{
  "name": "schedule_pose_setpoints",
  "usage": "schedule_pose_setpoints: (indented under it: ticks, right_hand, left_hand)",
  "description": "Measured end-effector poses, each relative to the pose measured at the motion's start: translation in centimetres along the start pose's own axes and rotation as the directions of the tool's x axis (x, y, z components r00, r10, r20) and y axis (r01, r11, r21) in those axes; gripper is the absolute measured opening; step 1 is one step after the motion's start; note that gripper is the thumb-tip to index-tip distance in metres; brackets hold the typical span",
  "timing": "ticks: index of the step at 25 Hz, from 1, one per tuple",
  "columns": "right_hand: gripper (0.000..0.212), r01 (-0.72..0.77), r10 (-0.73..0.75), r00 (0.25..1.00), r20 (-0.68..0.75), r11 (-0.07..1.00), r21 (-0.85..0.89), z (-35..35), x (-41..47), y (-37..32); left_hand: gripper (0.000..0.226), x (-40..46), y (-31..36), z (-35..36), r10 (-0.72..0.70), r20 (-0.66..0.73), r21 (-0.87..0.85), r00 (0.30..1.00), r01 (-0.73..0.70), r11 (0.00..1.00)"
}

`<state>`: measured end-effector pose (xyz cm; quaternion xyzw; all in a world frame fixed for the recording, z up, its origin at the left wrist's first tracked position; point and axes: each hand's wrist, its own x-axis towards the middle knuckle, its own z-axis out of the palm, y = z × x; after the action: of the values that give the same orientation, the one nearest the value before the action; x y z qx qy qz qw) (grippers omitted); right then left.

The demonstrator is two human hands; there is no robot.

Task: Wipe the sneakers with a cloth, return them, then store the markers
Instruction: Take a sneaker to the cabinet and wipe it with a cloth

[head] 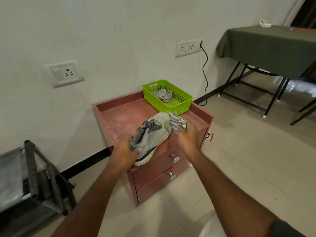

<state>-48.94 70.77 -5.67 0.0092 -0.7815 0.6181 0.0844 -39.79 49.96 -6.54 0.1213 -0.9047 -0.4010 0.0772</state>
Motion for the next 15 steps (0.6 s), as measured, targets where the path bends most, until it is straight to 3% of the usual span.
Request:
schedule_pose_setpoints:
  ticks: [1, 2, 5, 7, 8, 10, 12, 13, 14, 15]
  right_hand:
    - [0.031, 0.098, -0.099, 0.995, 0.003, 0.984, -0.148, 0.3, 0.3, 0.6]
    - [0.039, 0.168, -0.138, 0.982, 0.131, 0.95, -0.261, 1.0, 0.4, 1.3]
    - [0.044, 0.369, -0.044, 0.866, 0.499, 0.731, -0.574, 3.8, -0.5, 2.0]
    - [0.041, 0.491, -0.097, 0.819, 0.565, 0.627, -0.604, 4.6, -0.9, 1.0]
    - [0.038, 0.504, -0.104, 0.801, 0.589, 0.649, -0.57, 4.5, -1.1, 0.5]
    - [0.027, 0.379, -0.028, 0.772, 0.635, 0.822, -0.424, 3.4, -1.5, 0.7]
    - [0.023, 0.039, 0.085, 0.737, 0.671, 0.985, -0.168, 1.7, -1.8, 0.8]
    - [0.023, -0.143, 0.12, 0.754, 0.646, 0.99, -0.017, 0.9, -1.8, 0.8]
    - [0.023, -0.228, 0.126, 0.809, 0.574, 0.968, 0.109, 0.3, -1.6, 0.4]
    - [0.024, -0.188, 0.09, 0.886, 0.454, 0.967, 0.174, 0.0, -1.5, 0.2]
  left_hand:
    - [0.051, 0.0, 0.0, 0.0, -0.002, -0.001, 0.004, 1.0, 0.002, 1.0]
    - [0.052, 0.0, 0.0, 0.0, 0.001, 0.001, 0.006, 1.0, -0.001, 1.0]
    - [0.045, 0.2, -0.1, 0.1, 0.017, 0.008, 0.029, 1.0, -0.017, 0.999]
    - [0.039, 0.3, -0.2, 0.2, 0.022, 0.005, 0.028, 1.0, -0.022, 0.999]
    - [0.038, 0.4, -0.1, 0.3, 0.02, 0.002, 0.027, 1.0, -0.02, 0.999]
    - [0.036, 0.3, -0.1, 0.2, 0.012, 0.0, 0.032, 1.0, -0.012, 0.999]
    - [0.037, 0.2, 0.1, 0.1, 0.001, 0.007, 0.023, 1.0, -0.002, 1.0]
    - [0.038, 0.1, 0.2, 0.0, 0.002, 0.011, 0.02, 1.0, -0.002, 1.0]
    - [0.04, 0.0, 0.3, 0.0, 0.007, 0.014, 0.021, 1.0, -0.007, 1.0]
    - [0.041, 0.0, 0.4, -0.1, 0.013, 0.015, 0.022, 1.0, -0.013, 1.0]
